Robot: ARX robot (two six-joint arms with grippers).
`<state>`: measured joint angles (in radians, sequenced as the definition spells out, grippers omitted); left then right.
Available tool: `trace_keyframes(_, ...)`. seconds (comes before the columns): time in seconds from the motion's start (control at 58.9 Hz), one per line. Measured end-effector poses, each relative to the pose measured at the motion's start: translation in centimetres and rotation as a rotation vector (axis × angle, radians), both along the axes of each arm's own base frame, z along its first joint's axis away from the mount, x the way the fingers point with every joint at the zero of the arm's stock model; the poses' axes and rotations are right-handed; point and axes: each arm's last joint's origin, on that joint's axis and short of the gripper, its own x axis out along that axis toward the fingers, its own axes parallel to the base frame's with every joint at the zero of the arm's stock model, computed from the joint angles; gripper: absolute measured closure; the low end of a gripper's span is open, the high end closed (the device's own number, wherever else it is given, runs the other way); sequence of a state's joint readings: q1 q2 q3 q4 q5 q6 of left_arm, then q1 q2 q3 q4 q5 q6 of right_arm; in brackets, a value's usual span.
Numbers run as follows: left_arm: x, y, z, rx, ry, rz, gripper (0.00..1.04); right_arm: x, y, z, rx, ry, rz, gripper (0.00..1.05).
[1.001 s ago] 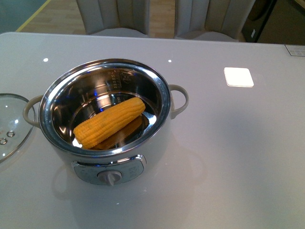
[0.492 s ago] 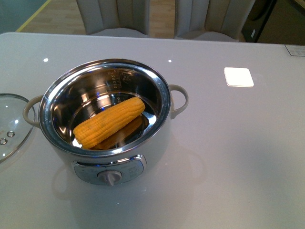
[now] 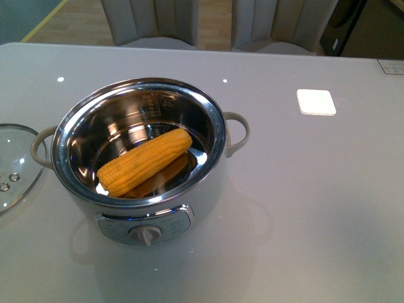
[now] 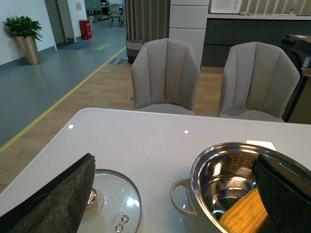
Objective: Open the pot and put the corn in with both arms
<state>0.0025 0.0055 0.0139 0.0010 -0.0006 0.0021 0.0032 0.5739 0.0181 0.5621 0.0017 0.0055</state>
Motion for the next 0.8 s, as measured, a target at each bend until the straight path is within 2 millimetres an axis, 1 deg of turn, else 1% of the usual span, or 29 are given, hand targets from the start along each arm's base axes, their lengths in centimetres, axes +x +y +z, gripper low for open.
trace_keyframes(0.509,0.0,0.0,0.0,0.0,0.0,0.0,0.07,-1.8,0.0,0.4,0.0,-0.012,0.0,1.03)
trace_keyframes(0.798,0.0,0.0,0.0,0.0,0.0,0.0,0.07,-2.4,0.0,0.3,0.0,-0.012,0.0,1.03)
